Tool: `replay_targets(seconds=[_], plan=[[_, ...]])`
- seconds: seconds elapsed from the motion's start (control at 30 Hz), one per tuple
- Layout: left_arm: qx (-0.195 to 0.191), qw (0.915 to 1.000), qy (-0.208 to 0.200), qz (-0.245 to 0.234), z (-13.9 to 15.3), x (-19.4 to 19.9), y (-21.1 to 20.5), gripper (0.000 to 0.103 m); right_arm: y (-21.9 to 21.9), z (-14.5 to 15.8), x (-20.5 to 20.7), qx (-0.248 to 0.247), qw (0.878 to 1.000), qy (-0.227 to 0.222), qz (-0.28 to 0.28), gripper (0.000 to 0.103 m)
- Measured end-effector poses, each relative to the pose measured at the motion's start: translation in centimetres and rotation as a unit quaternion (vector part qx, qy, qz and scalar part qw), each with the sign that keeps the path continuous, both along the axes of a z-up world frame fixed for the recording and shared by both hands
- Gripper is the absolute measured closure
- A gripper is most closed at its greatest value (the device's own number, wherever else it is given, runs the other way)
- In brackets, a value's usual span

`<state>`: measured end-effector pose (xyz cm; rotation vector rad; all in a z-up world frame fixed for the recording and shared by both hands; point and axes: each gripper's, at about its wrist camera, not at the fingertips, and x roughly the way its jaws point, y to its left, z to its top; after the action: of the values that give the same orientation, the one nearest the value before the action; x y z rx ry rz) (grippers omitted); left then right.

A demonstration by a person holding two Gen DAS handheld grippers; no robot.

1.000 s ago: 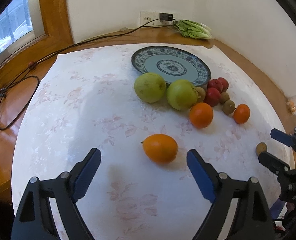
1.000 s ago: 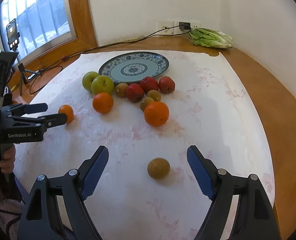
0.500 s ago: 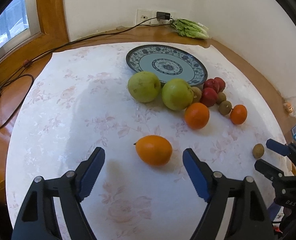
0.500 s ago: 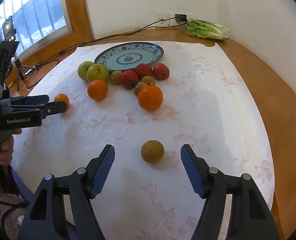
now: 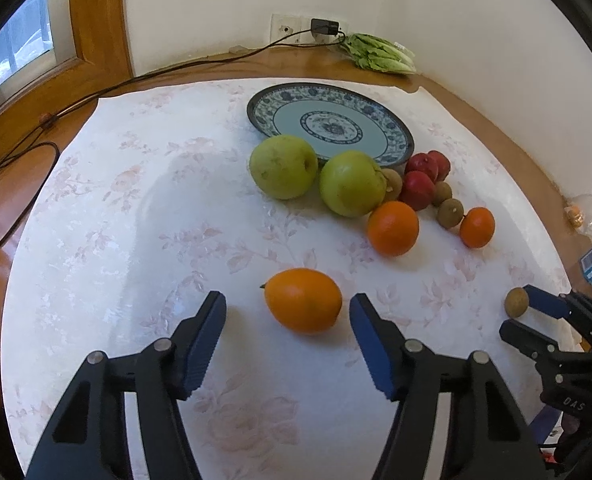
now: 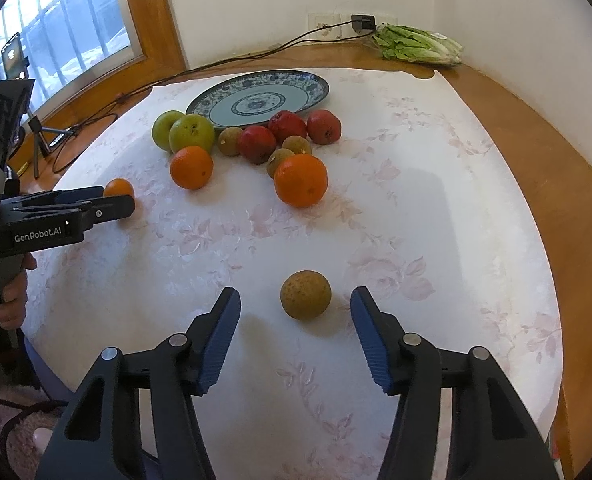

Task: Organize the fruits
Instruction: 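Close the left tool on the orange while the right tool grasps the brown round fruit, then carry the orange with the left tool onto the plate while the right tool places the brown fruit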

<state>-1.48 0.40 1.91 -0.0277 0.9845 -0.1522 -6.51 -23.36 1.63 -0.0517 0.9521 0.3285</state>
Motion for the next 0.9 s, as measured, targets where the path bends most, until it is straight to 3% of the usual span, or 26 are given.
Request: replay_targets(seconds=[0.47,0.53,0.63,0.7,0.9], plan=[[-0.001,1.0,0.003,-0.005,-0.21,0.5,-0.19,0.045,-0.01,-0.09,0.5,0.009,1.0,0.005,0.003,0.05],[0.001,1.0,0.001,-0.005,-0.21,0.48,-0.17,0.05,0.02,-0.1,0.5,0.007,1.0,0.003,0.003,0.051],[-0.009,0.9999,0.002,-0.008,-0.14,0.42,-0.04,0.06,-0.07,-0.12,0.53,0.005,1.0,0.0,0.0,0.056],[-0.011,0.9999,0.004,-0.008,-0.14,0.39,-0.01,0.06,-0.19,-0.11,0.59,0.003,1.0,-0.001,-0.003,0.064],[-0.017,0.9998,0.006,-0.009,-0.03,0.19,0.15,0.06,-0.38,-0.1,0.57,0.006,1.0,-0.004,-0.004,0.073]])
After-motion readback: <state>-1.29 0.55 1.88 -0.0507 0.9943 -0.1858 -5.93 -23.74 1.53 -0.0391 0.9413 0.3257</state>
